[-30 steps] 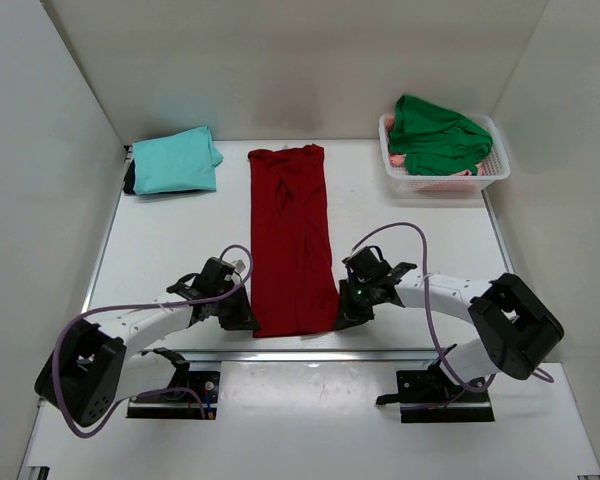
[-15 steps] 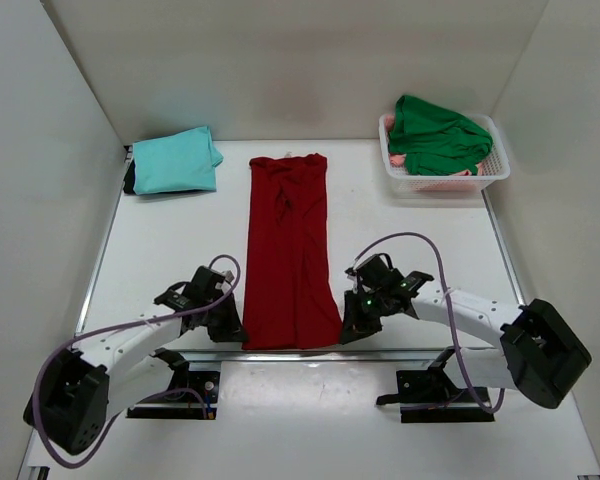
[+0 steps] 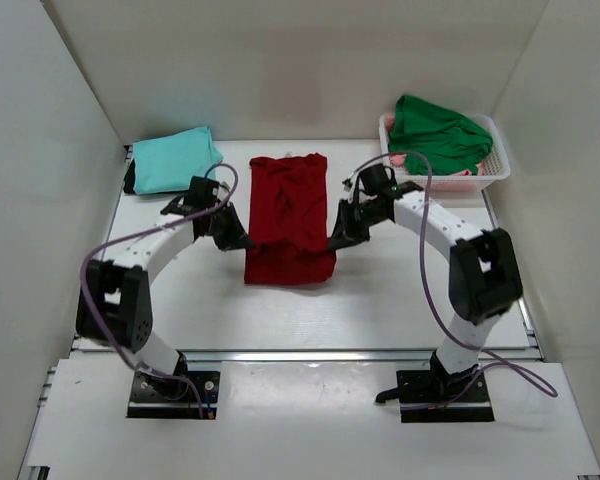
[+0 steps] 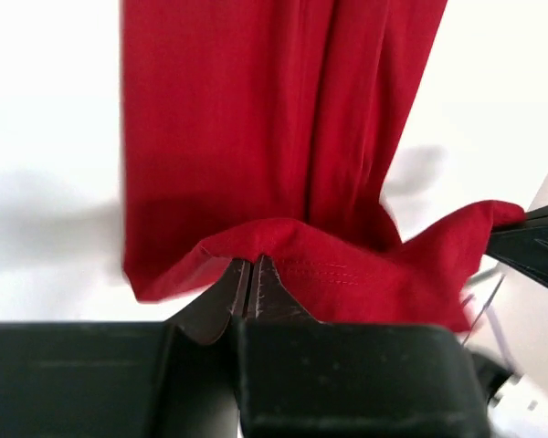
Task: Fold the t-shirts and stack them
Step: Fold the folded rectangular tshirt in 1/3 of the way, then grab one side of the 2/3 rectangular tshirt with both arms, then fold the long partially folded tshirt into a neat square
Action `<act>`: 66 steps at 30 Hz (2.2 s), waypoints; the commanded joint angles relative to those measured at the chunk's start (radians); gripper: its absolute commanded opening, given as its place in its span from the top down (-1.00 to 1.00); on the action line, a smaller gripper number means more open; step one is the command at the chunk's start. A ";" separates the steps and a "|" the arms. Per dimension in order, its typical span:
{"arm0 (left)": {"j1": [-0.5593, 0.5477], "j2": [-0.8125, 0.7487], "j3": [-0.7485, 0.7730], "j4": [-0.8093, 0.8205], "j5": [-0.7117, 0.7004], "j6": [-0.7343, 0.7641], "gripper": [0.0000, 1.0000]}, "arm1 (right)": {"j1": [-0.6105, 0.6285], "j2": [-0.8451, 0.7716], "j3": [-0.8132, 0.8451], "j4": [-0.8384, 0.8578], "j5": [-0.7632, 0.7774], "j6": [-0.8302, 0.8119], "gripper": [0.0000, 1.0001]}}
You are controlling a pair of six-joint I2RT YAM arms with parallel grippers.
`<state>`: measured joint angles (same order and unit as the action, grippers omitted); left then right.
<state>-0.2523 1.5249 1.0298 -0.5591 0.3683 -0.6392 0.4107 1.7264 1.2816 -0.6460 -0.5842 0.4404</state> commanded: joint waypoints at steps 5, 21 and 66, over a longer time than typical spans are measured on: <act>0.093 0.303 0.298 0.039 -0.017 0.052 0.67 | -0.104 0.329 0.451 -0.083 -0.017 -0.055 0.64; 0.104 0.097 -0.051 0.163 0.028 0.019 -0.31 | -0.055 0.088 -0.019 0.127 0.050 0.032 0.17; -0.104 -0.269 -0.202 0.056 0.153 -0.140 1.00 | -0.157 -0.513 -0.593 -0.018 -0.169 0.109 1.00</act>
<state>-0.3969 1.1591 0.6640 -0.5503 0.5354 -0.8196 0.3321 1.1500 0.5686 -0.5903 -0.7437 0.6399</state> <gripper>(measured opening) 0.109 0.031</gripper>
